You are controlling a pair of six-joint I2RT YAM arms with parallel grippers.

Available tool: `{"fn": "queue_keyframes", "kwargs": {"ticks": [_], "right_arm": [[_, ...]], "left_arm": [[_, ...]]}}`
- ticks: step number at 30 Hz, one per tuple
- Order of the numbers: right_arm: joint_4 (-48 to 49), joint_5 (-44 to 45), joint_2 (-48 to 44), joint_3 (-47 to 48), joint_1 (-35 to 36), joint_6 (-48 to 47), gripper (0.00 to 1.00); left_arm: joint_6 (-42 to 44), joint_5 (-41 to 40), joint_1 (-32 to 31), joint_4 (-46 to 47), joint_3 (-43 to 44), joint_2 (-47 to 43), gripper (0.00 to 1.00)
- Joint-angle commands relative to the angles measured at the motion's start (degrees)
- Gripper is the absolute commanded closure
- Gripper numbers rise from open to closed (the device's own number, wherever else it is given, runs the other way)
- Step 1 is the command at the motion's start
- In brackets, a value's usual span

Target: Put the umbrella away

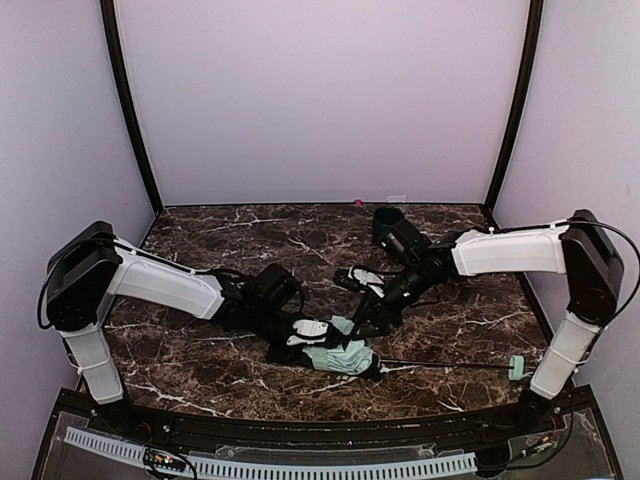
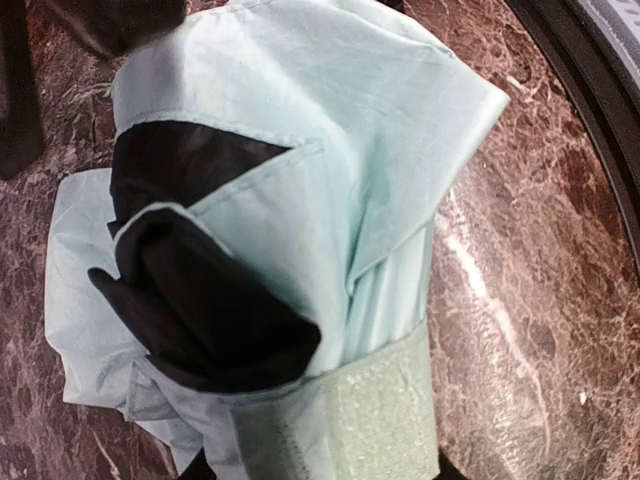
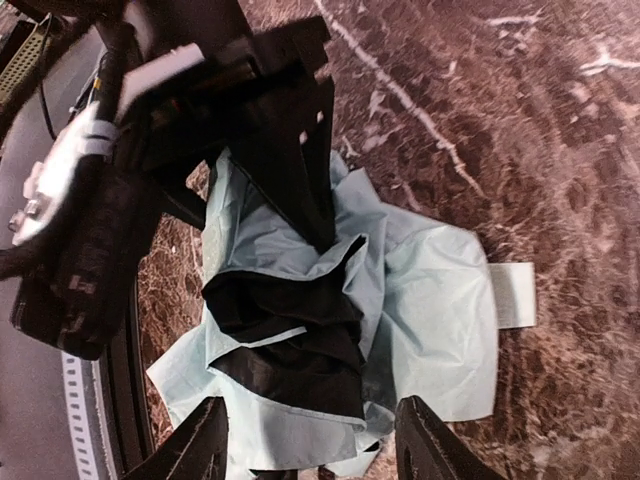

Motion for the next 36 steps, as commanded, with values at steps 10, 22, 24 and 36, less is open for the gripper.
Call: {"fn": "queue_keyframes", "kwargs": {"ticks": [10, 22, 24, 36], "right_arm": [[30.9, 27.4, -31.5, -29.5, 12.2, -6.4, 0.39], [40.4, 44.5, -19.5, -28.9, 21.9, -18.5, 0.0], [40.4, 44.6, -17.3, -28.6, 21.9, -20.2, 0.0], [38.0, 49.7, -2.9, -22.1, 21.0, -20.5, 0.26]], "left_arm": [[-7.3, 7.4, 4.2, -21.8, 9.5, 11.0, 0.77], [-6.1, 9.0, 4.6, -25.5, 12.2, 12.4, 0.77], [-5.9, 9.5, 4.7, -25.8, 12.4, 12.5, 0.76], [-4.1, 11.3, 5.0, -26.8, 12.6, 12.7, 0.76]]}}
